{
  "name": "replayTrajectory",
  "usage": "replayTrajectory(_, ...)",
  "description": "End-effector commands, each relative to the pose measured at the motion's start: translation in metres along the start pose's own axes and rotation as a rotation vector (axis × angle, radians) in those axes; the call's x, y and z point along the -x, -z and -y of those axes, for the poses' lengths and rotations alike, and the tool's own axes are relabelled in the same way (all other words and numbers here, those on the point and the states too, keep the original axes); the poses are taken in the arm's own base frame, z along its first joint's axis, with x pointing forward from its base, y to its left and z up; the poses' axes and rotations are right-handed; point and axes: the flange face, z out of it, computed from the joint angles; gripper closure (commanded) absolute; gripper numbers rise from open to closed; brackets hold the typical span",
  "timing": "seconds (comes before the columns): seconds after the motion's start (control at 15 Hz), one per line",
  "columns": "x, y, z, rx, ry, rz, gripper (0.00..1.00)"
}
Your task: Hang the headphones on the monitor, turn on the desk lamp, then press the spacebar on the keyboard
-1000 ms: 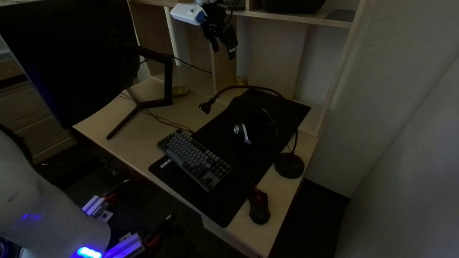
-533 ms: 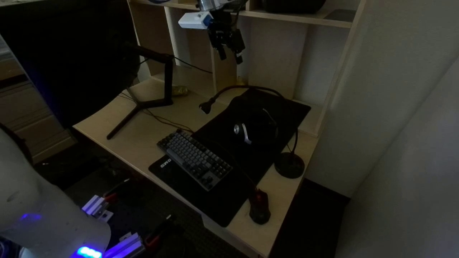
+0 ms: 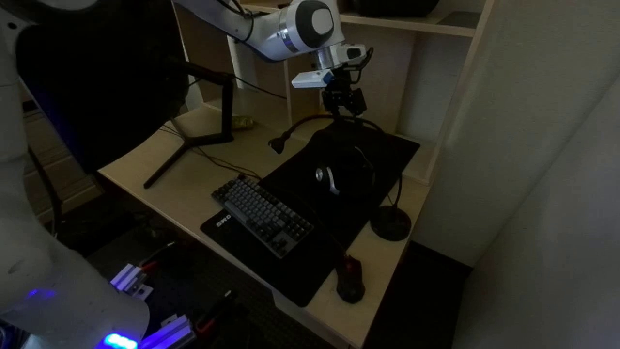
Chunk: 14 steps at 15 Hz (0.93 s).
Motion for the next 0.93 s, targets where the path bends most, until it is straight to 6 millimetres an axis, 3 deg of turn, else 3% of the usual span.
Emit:
replayTrajectory(0.0, -0.007, -0.005, 0.000, 0.003, -0.012, 0.005, 0.00)
replayTrajectory(0.13, -0.013, -0.007, 0.002, 0.004, -0.020, 0.005, 0.00)
replayTrajectory(0.33, -0.032, -0.060, -0.001, 0.026, 0.063, 0.075, 0.00)
replayTrajectory(0.6, -0.056, -0.116, -0.014, 0.036, 0.071, 0.116, 0.00)
replayTrajectory(0.87, -0.060, -0.170, -0.013, -0.034, 0.033, 0.236, 0.00)
